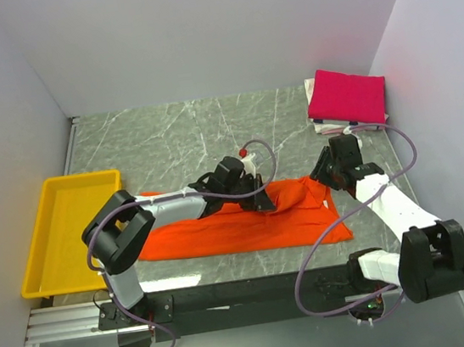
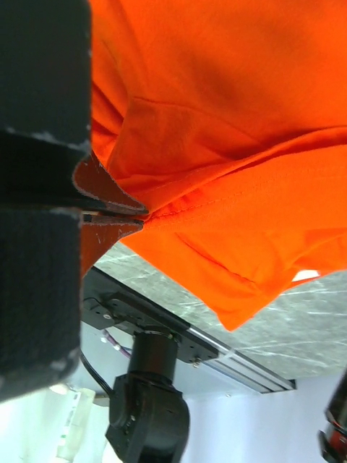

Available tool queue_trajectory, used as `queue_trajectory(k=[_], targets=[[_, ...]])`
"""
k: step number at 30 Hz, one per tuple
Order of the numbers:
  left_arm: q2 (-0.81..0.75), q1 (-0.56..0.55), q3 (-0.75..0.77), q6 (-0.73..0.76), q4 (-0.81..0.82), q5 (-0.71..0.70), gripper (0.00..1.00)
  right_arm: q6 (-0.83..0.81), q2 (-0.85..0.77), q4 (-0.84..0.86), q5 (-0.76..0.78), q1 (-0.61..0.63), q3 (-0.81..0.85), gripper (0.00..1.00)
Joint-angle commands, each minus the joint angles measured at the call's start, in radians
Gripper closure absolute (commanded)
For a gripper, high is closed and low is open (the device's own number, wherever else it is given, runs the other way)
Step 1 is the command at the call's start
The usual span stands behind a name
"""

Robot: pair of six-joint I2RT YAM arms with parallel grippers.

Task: Fold and stack the t-shirts
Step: Fold the tshirt

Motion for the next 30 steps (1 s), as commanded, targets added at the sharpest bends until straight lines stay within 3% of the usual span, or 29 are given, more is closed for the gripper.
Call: queue_trajectory(k=[1,21,27,30], targets=[[-0.060,-0.019,-0.009,0.043,-0.010,-0.001,0.99,0.010,-0.048,0.006,-0.006,-0.008,-0.021,0.50],[-0.031,-0.122,-0.030,0.077,-0.073,-0.091,0.98,0.036,-0.173,-0.019,-0.026,0.006,-0.084,0.50],[-0.031,-0.136,-0.029,0.082,-0.092,-0.146,0.69,0.029,-0.125,-0.002,-0.052,0.029,-0.066,0.50],[-0.047,-0.134,-0.027,0.076,-0.108,-0.191,0.60,0.026,-0.068,0.003,-0.037,0.063,-0.035,0.50]])
